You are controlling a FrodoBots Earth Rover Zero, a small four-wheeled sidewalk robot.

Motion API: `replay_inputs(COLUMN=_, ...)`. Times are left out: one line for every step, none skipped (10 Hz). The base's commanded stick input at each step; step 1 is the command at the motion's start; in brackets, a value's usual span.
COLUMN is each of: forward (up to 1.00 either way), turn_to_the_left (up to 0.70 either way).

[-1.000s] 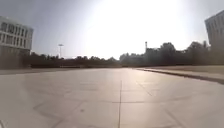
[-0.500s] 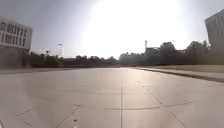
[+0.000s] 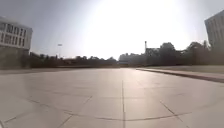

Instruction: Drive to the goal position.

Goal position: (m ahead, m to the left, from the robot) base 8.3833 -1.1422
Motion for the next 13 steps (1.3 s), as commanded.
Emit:
replay_inputs(forward=0.56, turn_to_the_left=-0.02)
replay_inputs(forward=0.56, turn_to_the_left=0.0)
replay_inputs(forward=0.56, turn_to_the_left=-0.01)
replay_inputs(forward=0.56, turn_to_the_left=-0.02)
replay_inputs(forward=0.56, turn_to_the_left=-0.02)
replay_inputs(forward=0.56, turn_to_the_left=0.0)
replay_inputs(forward=0.56, turn_to_the_left=-0.01)
replay_inputs(forward=0.56, turn_to_the_left=-0.02)
replay_inputs(forward=0.56, turn_to_the_left=-0.03)
replay_inputs(forward=0.55, turn_to_the_left=0.0)
replay_inputs(forward=0.56, turn_to_the_left=-0.01)
replay_inputs(forward=0.56, turn_to_the_left=-0.03)
replay_inputs(forward=0.56, turn_to_the_left=-0.03)
